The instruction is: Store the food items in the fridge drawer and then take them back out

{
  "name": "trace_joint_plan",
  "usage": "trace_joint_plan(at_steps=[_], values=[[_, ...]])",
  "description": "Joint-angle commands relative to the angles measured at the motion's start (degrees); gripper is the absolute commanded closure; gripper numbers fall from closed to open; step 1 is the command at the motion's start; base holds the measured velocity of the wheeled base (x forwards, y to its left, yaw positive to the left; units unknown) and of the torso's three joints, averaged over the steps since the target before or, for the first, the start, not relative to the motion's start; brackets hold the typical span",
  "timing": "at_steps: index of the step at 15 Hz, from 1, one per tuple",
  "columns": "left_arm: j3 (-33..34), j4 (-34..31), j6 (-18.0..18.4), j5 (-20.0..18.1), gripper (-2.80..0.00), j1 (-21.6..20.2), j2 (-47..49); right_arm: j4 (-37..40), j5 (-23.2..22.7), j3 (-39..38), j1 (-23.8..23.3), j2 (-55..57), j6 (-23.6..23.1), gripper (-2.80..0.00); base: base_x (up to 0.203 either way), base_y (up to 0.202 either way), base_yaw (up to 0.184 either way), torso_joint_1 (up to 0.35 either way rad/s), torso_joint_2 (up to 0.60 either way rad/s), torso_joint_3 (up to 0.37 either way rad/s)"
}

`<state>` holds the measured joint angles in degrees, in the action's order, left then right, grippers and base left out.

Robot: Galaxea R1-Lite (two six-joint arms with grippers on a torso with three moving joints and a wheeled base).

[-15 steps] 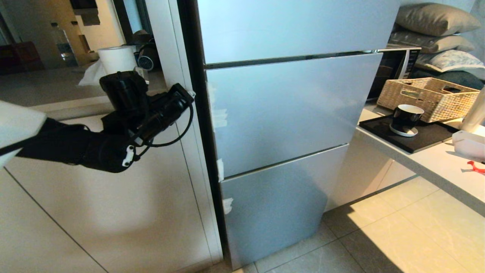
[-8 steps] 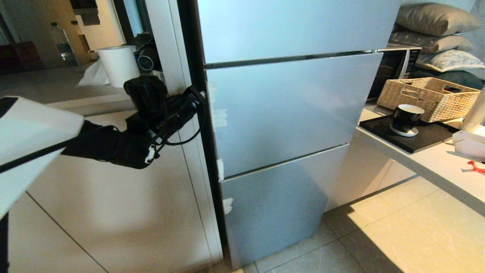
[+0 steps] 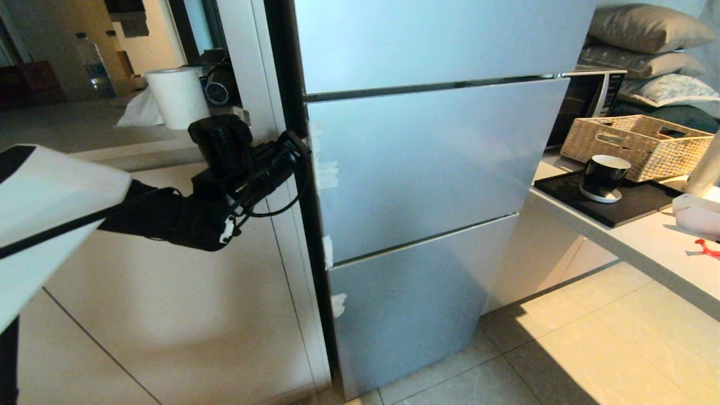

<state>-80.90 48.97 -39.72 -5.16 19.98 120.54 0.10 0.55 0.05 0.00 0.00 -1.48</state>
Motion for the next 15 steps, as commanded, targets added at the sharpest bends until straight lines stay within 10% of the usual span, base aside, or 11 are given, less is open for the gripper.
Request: trace_joint_plan(at_steps=[1,15], values=[[0.1,0.0,-0.3,-1.3,0.0,0.1,-0.1,0.0,0.0,0.0,0.0,0.1,0.0,0.0,0.0,0.0,0.0,0.0,0.0,0.0],[7.4,1.2,-0.6,-4.0,0.0,2.8,-3.5,0.0,0.0,0.0,0.0,0.1,0.0,0.0,0.0,0.0,0.0,0.0,0.0,0.0]])
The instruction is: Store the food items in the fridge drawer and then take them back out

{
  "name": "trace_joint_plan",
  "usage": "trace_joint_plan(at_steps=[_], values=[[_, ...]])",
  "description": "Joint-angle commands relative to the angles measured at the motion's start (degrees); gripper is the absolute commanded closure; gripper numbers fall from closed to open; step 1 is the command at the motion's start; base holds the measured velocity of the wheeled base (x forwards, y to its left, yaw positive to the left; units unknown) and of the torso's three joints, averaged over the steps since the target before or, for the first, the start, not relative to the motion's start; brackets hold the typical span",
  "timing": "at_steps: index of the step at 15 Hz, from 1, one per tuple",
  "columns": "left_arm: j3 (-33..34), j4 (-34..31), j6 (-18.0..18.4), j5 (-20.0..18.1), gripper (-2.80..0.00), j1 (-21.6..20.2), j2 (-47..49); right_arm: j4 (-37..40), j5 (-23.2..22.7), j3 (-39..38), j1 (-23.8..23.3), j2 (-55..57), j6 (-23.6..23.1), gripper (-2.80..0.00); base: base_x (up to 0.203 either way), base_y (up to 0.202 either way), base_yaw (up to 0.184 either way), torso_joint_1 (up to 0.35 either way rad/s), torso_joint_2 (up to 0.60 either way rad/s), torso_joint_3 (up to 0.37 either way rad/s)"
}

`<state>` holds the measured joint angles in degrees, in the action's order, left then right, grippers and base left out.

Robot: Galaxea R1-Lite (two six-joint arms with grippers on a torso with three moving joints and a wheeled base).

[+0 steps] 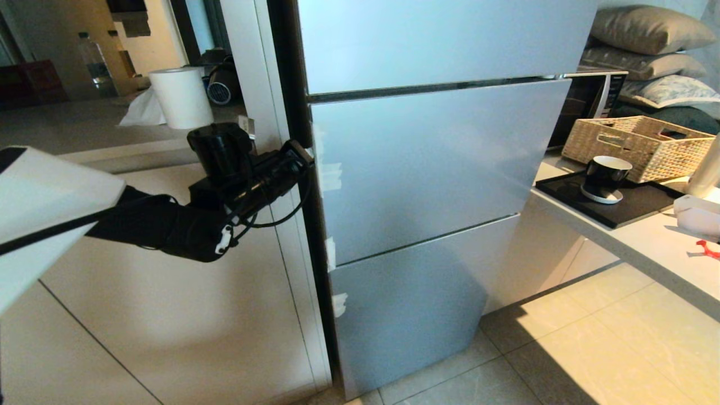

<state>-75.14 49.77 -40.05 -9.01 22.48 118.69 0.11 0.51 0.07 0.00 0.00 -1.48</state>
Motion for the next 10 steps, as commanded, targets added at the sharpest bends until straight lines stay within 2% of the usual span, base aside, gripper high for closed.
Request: trace_joint_plan(at_steps=[1,7,10], values=[[2.5,1.0,-0.2,-0.1,0.0,0.8,-2.4,0.0,0.0,0.0,0.0,0.1,0.0,0.0,0.0,0.0,0.0,0.0,0.0,0.0],[6.0,1.4,-0.1,-0.1,0.0,3.5,-4.8,0.0,0.0,0.0,0.0,0.1,0.0,0.0,0.0,0.0,0.0,0.0,0.0,0.0],[9.7,1.4,0.0,-0.1,0.0,6.3,-7.5,0.0,0.0,0.0,0.0,0.1,0.0,0.0,0.0,0.0,0.0,0.0,0.0,0.0]])
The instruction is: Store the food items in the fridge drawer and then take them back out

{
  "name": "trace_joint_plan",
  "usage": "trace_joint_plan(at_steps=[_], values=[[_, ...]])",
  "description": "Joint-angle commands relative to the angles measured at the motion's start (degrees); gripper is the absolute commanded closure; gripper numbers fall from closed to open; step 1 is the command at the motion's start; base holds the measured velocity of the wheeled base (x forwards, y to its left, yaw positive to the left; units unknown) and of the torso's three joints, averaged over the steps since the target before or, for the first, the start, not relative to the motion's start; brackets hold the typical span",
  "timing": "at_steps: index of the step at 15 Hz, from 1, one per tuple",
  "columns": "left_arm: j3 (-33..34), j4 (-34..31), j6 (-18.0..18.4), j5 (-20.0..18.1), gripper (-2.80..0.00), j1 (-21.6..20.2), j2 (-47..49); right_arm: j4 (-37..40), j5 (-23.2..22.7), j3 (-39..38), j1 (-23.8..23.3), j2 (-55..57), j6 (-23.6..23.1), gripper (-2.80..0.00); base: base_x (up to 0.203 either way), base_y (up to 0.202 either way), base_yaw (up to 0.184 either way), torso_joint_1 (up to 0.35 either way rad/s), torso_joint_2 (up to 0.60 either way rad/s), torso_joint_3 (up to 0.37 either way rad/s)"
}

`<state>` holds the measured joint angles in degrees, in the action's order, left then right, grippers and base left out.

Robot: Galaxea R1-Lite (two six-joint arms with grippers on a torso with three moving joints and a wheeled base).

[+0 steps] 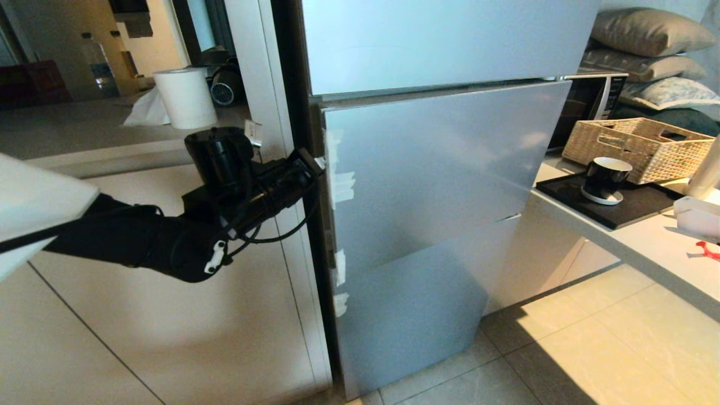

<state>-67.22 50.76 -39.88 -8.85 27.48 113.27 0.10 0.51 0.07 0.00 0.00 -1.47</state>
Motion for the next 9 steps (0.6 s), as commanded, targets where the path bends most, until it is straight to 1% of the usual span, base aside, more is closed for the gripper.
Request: trace_joint_plan(at_steps=[1,4,5,7,9], values=[[3.8,0.4,-0.2,-0.2,0.0,2.5,-3.8,0.0,0.0,0.0,0.0,0.1,0.0,0.0,0.0,0.0,0.0,0.0,0.0,0.0],[7.3,0.4,0.0,1.7,0.0,5.6,-7.5,0.0,0.0,0.0,0.0,0.1,0.0,0.0,0.0,0.0,0.0,0.0,0.0,0.0],[8.6,0.3,0.0,3.3,0.0,7.0,-8.7,0.0,0.0,0.0,0.0,0.1,0.0,0.0,0.0,0.0,0.0,0.0,0.0,0.0],[12.9,0.3,0.3,7.6,0.0,12.1,-12.0,0.0,0.0,0.0,0.0,0.1,0.0,0.0,0.0,0.0,0.0,0.0,0.0,0.0],[17.6,0.4,1.7,12.2,0.0,16.5,-15.0,0.0,0.0,0.0,0.0,0.1,0.0,0.0,0.0,0.0,0.0,0.0,0.0,0.0]])
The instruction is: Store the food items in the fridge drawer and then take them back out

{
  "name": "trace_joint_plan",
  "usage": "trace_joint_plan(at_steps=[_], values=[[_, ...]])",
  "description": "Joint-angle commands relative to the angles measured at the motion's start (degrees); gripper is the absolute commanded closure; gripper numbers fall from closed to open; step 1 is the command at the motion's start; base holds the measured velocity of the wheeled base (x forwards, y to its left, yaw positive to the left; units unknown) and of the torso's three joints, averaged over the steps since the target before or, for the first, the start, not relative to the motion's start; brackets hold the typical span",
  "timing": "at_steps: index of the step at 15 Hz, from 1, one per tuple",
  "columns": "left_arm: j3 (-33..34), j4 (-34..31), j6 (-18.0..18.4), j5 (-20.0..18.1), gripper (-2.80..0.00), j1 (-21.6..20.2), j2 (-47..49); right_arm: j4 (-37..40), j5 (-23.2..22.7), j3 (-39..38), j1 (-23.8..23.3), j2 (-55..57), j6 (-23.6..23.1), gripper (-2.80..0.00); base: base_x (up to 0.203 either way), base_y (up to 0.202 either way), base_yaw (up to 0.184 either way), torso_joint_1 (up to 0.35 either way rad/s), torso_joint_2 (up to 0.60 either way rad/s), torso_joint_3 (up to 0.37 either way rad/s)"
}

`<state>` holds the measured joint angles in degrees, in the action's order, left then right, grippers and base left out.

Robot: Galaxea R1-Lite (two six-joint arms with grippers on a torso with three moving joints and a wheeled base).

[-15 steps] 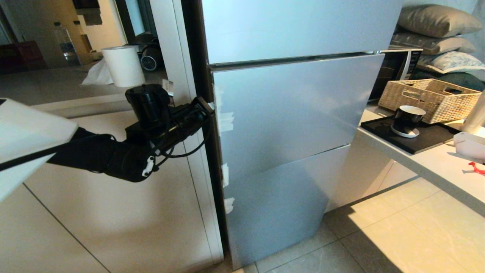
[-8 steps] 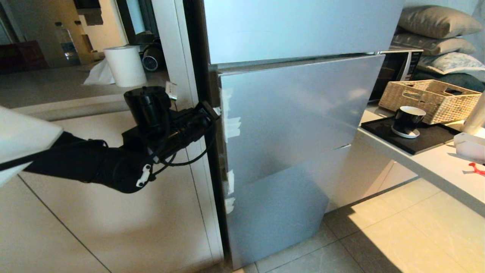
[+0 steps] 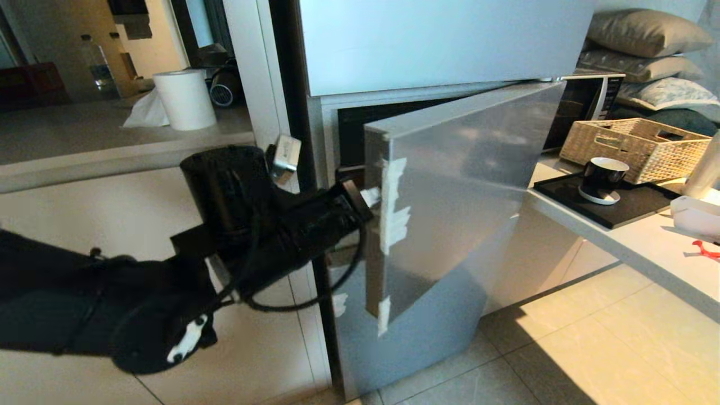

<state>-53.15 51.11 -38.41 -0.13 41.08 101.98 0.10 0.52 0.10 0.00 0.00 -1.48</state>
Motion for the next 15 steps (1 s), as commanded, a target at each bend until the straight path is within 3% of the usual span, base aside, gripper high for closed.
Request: trace_joint_plan(at_steps=[1,3,8,9,13,15], values=[[5.3,0.0,0.7,6.4,0.0,4.3,-5.4,0.0,0.0,-0.1,0.0,0.1,0.0,0.0,0.0,0.0,0.0,0.0,0.0,0.0],[7.0,0.0,0.9,8.8,0.0,5.0,-7.8,0.0,0.0,0.0,0.0,0.1,0.0,0.0,0.0,0.0,0.0,0.0,0.0,0.0],[11.0,-0.6,2.7,9.0,0.0,4.9,-16.0,0.0,0.0,0.0,0.0,0.1,0.0,0.0,0.0,0.0,0.0,0.0,0.0,0.0],[11.4,-1.8,6.4,9.1,0.0,4.6,-19.0,0.0,0.0,0.0,0.0,0.1,0.0,0.0,0.0,0.0,0.0,0.0,0.0,0.0],[12.8,-12.7,30.6,9.9,0.0,2.4,-35.8,0.0,0.0,0.0,0.0,0.1,0.0,0.0,0.0,0.0,0.0,0.0,0.0,0.0],[13.7,-21.7,36.3,10.3,0.0,1.5,-46.1,0.0,0.0,0.0,0.0,0.1,0.0,0.0,0.0,0.0,0.0,0.0,0.0,0.0]])
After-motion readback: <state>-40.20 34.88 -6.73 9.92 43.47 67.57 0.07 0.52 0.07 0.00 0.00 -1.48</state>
